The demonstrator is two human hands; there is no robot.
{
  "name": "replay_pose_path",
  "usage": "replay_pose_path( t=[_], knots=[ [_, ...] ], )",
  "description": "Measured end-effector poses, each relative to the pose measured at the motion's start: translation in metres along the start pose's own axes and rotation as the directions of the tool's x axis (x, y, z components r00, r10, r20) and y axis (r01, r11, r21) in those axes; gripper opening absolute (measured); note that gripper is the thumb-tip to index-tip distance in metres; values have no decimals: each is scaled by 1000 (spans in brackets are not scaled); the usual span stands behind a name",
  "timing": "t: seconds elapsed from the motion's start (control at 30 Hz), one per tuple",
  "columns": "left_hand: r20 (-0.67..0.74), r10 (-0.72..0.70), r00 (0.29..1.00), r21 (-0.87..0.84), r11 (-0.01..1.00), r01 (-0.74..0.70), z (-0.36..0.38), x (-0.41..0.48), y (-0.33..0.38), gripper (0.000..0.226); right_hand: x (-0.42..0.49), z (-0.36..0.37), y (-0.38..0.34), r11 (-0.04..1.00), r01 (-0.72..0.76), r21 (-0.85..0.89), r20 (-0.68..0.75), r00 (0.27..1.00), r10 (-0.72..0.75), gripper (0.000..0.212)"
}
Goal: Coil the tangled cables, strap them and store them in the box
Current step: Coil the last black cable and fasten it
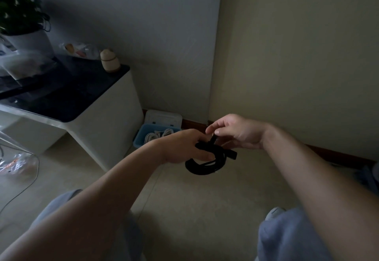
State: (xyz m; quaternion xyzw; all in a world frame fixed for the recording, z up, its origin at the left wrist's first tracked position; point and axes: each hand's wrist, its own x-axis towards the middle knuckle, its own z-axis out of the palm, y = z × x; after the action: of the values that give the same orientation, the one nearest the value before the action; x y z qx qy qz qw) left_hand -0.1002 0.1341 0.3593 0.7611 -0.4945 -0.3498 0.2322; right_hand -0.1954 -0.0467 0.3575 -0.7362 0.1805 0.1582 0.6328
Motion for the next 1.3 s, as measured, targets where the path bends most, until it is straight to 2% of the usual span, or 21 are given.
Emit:
replay_pose_path(
  t=[0.13, 0.33, 0.5, 0.63, 0.8, 0.97, 1.07, 1.13, 1.3],
  knots=[
    [-34, -23, 999, 48, 999, 24, 3, 3, -3, 17, -2, -7, -2, 988, 61, 144, -75, 996, -50, 20],
    [-57, 28, 998, 86, 996, -23, 6, 4, -1, 15, 2, -4, -2, 988, 92, 127, -231, 971, -60, 18],
    [-90, 79, 993, -13, 997, -81, 8, 4, 3, 17, 6, -4, 0, 986, 76, 151, -328, 945, -23, 24],
    [-186, 91, 978, -88, 990, -109, 8, 3, 7, 19, 9, -5, 1, 988, 92, 123, -417, 908, -32, 21],
    [-240, 54, 969, -209, 972, -106, 14, 3, 14, 16, 11, -1, -1, 986, 104, 133, -455, 890, -32, 17],
    [-303, -6, 953, -308, 947, -92, 21, 1, 23, 13, 10, -4, 0, 995, 78, 68, -508, 860, -33, 16],
    [-339, -91, 936, -439, 896, -72, 22, 2, 29, 39, 11, -4, 0, 993, 88, 79, -521, 853, -34, 17],
    [-336, -157, 929, -527, 848, -48, 22, 4, 30, 42, 12, -2, 1, 985, 116, 131, -509, 860, -33, 16],
    [-332, -155, 931, -408, 913, 7, 25, 6, 25, 19, 15, 0, 1, 970, 178, 164, -515, 854, -69, 18]
  ],
)
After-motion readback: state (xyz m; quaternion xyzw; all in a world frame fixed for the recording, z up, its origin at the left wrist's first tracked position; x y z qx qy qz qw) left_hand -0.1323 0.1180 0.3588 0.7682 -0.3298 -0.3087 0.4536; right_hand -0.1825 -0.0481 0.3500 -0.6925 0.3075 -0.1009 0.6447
